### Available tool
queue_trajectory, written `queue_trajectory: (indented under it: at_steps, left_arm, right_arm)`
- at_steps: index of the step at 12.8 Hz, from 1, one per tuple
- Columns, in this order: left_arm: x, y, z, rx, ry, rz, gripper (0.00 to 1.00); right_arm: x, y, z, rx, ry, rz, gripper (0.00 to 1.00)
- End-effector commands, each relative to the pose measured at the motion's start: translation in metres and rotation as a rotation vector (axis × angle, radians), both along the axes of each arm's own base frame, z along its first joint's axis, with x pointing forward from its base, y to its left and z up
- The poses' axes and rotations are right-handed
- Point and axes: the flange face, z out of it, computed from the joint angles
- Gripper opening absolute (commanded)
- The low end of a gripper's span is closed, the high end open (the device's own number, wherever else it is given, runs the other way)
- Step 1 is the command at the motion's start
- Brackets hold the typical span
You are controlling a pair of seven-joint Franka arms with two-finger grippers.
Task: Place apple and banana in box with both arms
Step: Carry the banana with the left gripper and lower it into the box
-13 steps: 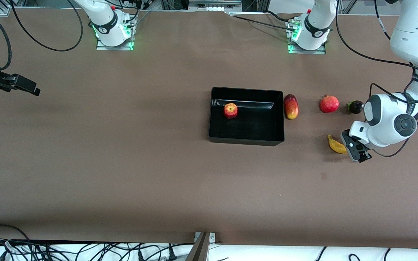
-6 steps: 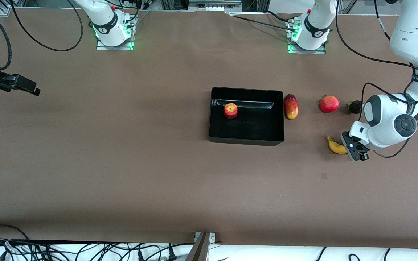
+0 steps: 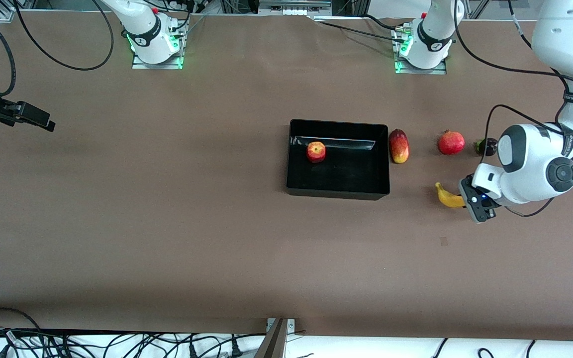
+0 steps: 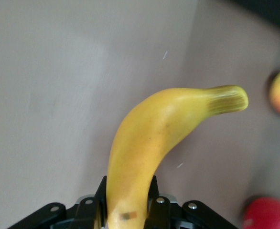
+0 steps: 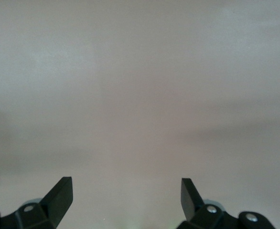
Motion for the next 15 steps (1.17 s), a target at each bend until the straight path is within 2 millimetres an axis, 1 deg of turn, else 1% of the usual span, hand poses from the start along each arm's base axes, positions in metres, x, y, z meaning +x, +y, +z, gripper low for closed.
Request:
queue_trajectory:
  at_steps: [1,2,3,4,5,6,8,9,10,13,14,15]
  left_arm:
    - [-0.016,-0.072,0.053,0.033,0.035,0.118,0.00]
    - [-0.026,-0.106,0.067,0.053,0.044,0.171,0.00]
    - [-0.036,-0.139,0.076,0.073,0.051,0.227,0.00]
    - [-0.048,-0.173,0.079,0.096,0.063,0.280,0.00]
    - [-0.058,-0.197,0.080,0.117,0.068,0.336,0.00]
    - [-0.067,-0.218,0.077,0.133,0.076,0.378,0.00]
    - [-0.089,-0.255,0.061,0.160,0.097,0.446,0.00]
    - [-0.095,-0.270,0.054,0.159,0.105,0.485,0.00]
    - [-0.099,-0.278,0.041,0.159,0.101,0.507,0.00]
    - [-0.112,-0.289,-0.004,0.115,0.049,0.515,0.00]
    - [-0.115,-0.290,-0.017,0.106,0.040,0.513,0.00]
    - [-0.116,-0.292,-0.024,0.100,0.033,0.512,0.00]
  right_arm:
    - [0.000,-0.003,0.004,0.008,0.002,0.003,1.00]
    - [0.000,-0.004,0.004,0.008,0.002,0.002,1.00]
    - [0.000,-0.004,0.004,0.008,0.002,0.002,1.00]
    - [0.000,-0.004,0.004,0.008,0.004,0.002,1.00]
    - [0.000,-0.004,0.004,0.008,0.003,0.002,1.00]
    - [0.000,-0.004,0.004,0.008,0.002,0.002,1.00]
    - [0.000,-0.004,0.004,0.008,0.004,0.002,1.00]
    - [0.000,-0.004,0.003,0.008,0.004,0.002,1.00]
    - [0.000,-0.004,0.004,0.008,0.003,0.002,1.00]
    - [0.000,-0.004,0.003,0.008,0.006,0.002,1.00]
    - [0.000,-0.004,0.003,0.008,0.006,0.002,1.00]
    - [0.000,-0.004,0.003,0.008,0.006,0.002,1.00]
